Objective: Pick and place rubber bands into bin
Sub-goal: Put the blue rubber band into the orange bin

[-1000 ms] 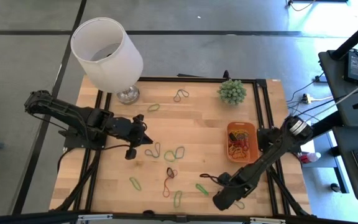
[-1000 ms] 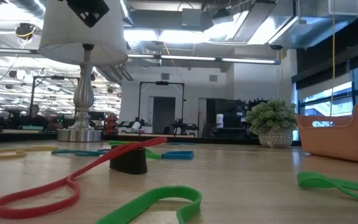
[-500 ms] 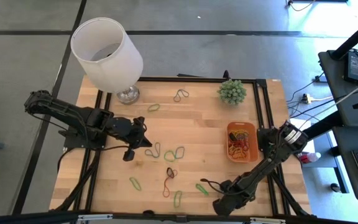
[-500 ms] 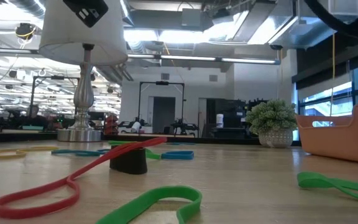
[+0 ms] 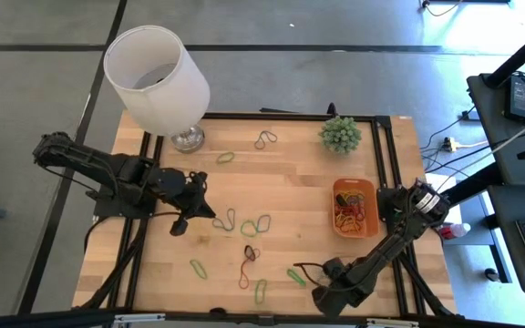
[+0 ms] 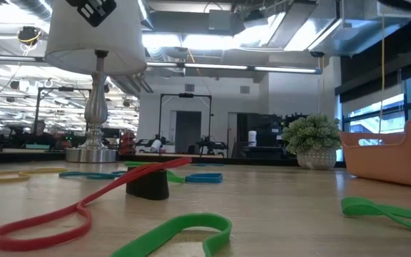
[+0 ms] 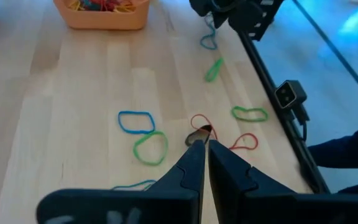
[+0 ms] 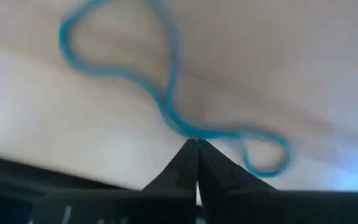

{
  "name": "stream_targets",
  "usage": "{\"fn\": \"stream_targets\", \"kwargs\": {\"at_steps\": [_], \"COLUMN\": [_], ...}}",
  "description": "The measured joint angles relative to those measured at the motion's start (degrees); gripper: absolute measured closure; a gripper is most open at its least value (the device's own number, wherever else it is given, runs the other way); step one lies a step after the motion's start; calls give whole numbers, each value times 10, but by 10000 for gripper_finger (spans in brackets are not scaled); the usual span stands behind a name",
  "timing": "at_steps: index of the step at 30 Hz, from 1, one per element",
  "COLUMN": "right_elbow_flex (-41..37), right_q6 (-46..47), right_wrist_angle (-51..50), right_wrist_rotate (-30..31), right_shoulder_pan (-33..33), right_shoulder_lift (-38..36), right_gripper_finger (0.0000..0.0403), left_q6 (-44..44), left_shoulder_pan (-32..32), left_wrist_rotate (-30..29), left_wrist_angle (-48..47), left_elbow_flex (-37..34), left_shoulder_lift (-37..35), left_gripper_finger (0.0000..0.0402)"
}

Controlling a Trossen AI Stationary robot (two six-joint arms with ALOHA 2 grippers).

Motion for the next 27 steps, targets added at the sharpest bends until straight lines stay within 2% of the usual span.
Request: {"fn": "stream_targets", "kwargs": {"at_steps": [5,12,23,27], "right_elbow_flex": [61,59,31,13], "right_q6": [-41,-105,-145,-160], "right_wrist_angle": [-70,-66,-49,-36], "right_wrist_rotate": [16,59,55,51], "right_shoulder_pan": [1,0,0,2], "right_shoulder_lift": [-2,-3,-4,-4], "right_gripper_finger": [394,387,296,280], "left_q6": [0,19,15,13], "left_shoulder_pan": [0,0,0,0], "left_wrist_rotate": [-1,-1,-2,-13], "left_wrist_angle": [-7,-8,-9,-9], "left_elbow_flex": [0,0,0,0], "left_shoulder_lift": [-26,-38,-38,-37], "left_gripper_finger": [386,386,386,386]}}
